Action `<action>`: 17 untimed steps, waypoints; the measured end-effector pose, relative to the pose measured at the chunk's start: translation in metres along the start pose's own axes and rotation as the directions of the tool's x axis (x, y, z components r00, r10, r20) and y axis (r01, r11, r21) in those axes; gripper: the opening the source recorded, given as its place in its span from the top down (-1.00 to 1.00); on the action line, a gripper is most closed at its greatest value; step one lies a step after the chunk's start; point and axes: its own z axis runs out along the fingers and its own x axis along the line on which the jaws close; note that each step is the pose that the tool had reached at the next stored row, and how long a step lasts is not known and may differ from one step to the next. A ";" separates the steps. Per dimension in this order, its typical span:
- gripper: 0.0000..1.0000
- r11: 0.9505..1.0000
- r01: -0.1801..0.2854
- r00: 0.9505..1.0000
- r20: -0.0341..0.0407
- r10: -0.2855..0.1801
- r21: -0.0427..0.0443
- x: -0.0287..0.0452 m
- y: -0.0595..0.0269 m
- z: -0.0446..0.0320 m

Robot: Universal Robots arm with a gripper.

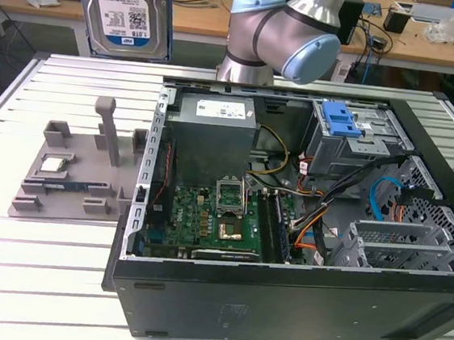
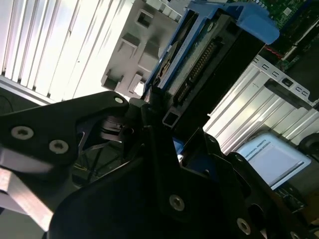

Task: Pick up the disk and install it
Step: 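Pick up the disk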

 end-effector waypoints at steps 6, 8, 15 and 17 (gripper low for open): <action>0.27 1.000 0.000 1.000 0.000 0.000 0.000 0.0122 -0.0045 0.0000; 0.27 1.000 0.000 1.000 0.000 0.000 0.000 0.0158 -0.0058 0.0000; 0.27 1.000 0.000 1.000 0.000 0.000 0.000 0.0322 -0.0120 0.0000; 0.27 1.000 0.000 1.000 0.000 0.000 0.000 0.0396 -0.0145 0.0000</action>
